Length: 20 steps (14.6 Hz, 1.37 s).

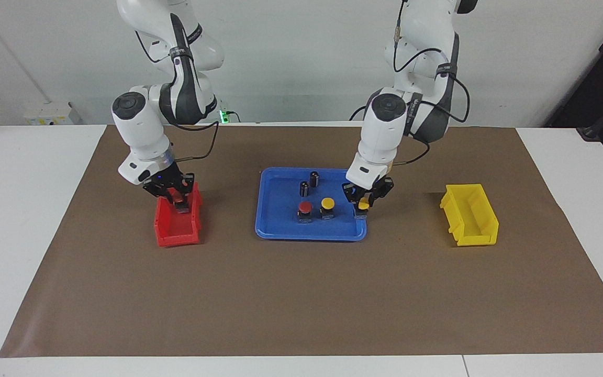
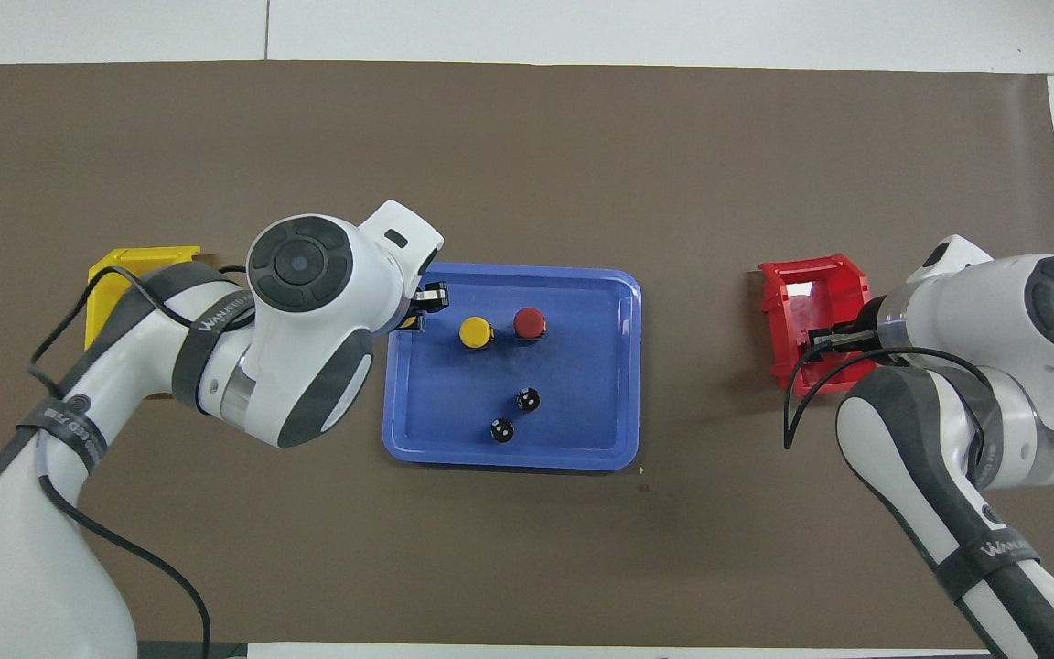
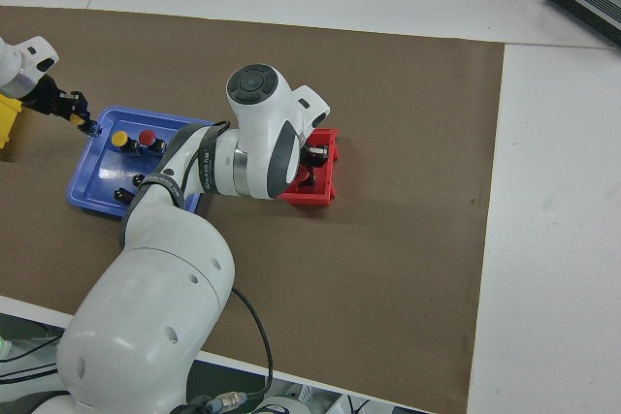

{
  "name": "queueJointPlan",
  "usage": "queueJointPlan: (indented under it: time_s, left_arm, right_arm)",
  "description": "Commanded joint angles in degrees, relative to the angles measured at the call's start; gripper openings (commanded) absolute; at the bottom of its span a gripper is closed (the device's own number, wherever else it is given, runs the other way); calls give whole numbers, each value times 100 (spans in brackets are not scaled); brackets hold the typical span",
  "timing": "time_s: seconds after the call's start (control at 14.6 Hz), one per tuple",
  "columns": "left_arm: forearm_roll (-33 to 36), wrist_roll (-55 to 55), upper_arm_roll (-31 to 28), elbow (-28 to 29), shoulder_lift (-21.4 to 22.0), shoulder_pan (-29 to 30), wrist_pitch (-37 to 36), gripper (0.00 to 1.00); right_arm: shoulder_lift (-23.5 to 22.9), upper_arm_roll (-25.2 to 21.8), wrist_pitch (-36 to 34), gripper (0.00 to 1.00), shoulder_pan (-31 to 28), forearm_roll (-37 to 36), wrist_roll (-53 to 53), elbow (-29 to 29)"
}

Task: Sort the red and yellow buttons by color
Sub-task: 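Drop the yellow button into the yellow bin with the left gripper, then grasp the second red button with the right gripper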

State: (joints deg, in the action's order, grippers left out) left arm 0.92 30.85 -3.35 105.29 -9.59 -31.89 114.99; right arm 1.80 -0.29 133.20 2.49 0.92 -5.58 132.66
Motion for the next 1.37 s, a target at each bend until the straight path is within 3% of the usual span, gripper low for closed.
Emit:
queueJointPlan:
  time_s: [0.0, 0.07, 0.14, 0.41, 0.62, 0.89, 1.03, 1.3]
  left_arm:
    - [-268, -1366, -60, -351, 325, 742, -941, 1]
    - [-259, -1763, -60, -316, 457, 1067, -1039, 2]
    - [-259, -2132, -60, -281, 537, 1349, -1179, 2]
    - [-241, -3103, -78, 236, 774, 2299, -1094, 2]
    - [-241, -3409, -78, 868, 976, 2765, -322, 2]
    - [-241, -3603, -78, 1335, 977, 2968, 365, 2]
    - [-241, -3796, -78, 1616, 986, 3030, 664, 2]
    - [-241, -3912, -69, 2013, 977, 3030, 911, 2]
  right_arm:
    - [189, 65, 39, 59, -126, 31, -355, 129]
    - [180, 65, -48, 73, -153, 31, -452, 33]
    - [119, 65, -371, 80, -170, 31, -471, -273]
    - [-547, 100, -1971, 81, 266, 23, 18, -2249]
    - [-821, 100, -1519, 80, 1398, 22, 1772, -2630]
    - [-1926, 100, -1165, 79, 2710, -83, 3885, -3639]
    - [-2367, 100, -1122, 79, 2957, -135, 4274, -3975]
    - [-2465, 100, -648, 77, 3073, -180, 4319, -3704]
